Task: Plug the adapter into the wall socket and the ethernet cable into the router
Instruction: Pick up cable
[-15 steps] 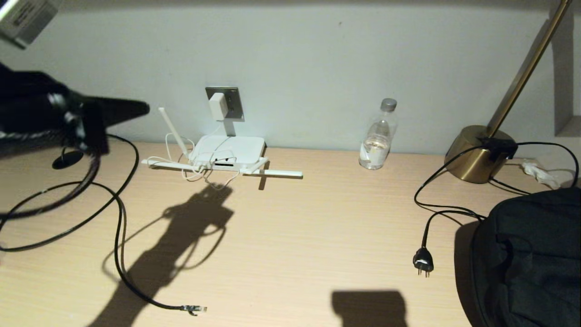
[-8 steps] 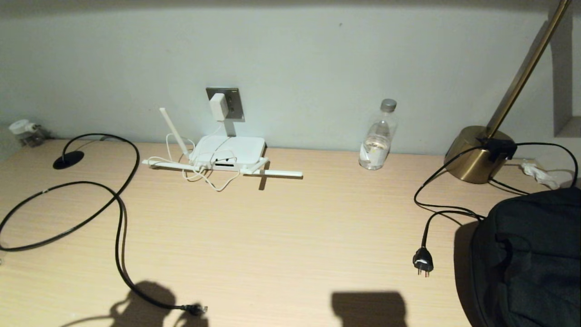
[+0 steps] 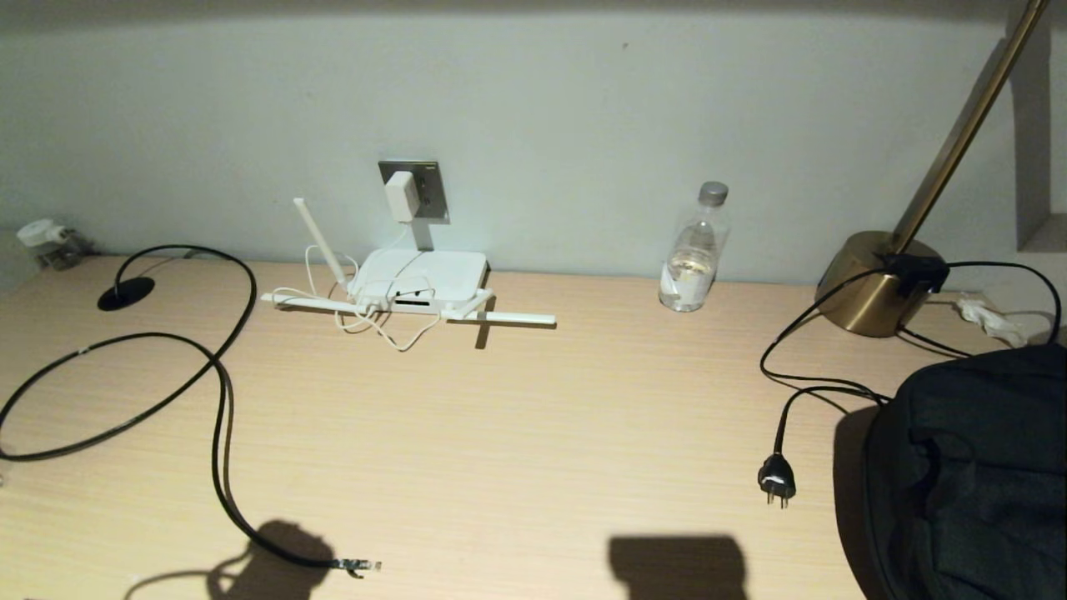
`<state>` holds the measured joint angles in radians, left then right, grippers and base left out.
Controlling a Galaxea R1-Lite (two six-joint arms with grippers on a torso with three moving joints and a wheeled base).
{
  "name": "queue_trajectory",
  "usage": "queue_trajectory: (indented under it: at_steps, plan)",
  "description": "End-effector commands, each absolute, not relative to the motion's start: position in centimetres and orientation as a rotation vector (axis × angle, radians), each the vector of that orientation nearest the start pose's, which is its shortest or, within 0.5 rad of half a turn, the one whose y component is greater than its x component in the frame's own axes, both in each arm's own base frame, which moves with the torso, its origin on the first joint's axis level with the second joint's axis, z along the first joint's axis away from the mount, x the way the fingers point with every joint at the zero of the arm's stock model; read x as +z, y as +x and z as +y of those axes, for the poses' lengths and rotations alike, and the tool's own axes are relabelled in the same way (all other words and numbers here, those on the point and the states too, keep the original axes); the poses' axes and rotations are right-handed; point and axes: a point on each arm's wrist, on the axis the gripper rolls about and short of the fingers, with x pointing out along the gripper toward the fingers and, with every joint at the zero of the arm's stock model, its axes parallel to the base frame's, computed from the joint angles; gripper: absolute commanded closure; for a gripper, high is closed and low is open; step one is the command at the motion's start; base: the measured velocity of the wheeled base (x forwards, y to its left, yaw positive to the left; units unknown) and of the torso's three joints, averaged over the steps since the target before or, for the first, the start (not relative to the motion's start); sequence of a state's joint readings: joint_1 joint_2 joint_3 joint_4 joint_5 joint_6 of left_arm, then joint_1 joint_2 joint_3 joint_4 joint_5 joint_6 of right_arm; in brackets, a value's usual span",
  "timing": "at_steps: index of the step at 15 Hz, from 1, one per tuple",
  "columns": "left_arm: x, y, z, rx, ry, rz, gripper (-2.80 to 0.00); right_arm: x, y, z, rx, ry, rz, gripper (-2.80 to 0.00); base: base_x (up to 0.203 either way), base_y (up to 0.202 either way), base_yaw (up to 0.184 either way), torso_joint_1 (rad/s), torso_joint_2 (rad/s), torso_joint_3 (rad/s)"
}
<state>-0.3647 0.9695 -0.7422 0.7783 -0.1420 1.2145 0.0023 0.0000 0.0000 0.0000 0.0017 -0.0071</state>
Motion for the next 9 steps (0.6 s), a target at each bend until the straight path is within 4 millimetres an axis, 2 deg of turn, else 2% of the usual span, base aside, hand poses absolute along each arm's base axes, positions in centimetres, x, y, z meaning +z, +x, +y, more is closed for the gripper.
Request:
queue_trajectory:
  at_steps: [1, 5, 9]
  plan:
    - [18.6, 8.6, -3.6, -1.071, 1.21, 0.669, 0.0, 7.6, -2.3, 0.0, 0.006, -0.008, 0.002, 0.0, 0.0, 0.0, 0.0, 0.0, 0.0, 0.0]
    - [17.5, 13.1, -5.3, -1.061, 1.253, 0.65, 0.0, 7.6, -2.3, 0.0, 0.006, -0.008, 0.002, 0.0, 0.0, 0.0, 0.0, 0.0, 0.0, 0.0]
    - [17.0, 13.8, -5.4, -1.048, 1.269, 0.682, 0.0, 7.6, -2.3, 0.0, 0.005, -0.008, 0.002, 0.0, 0.0, 0.0, 0.0, 0.0, 0.0, 0.0]
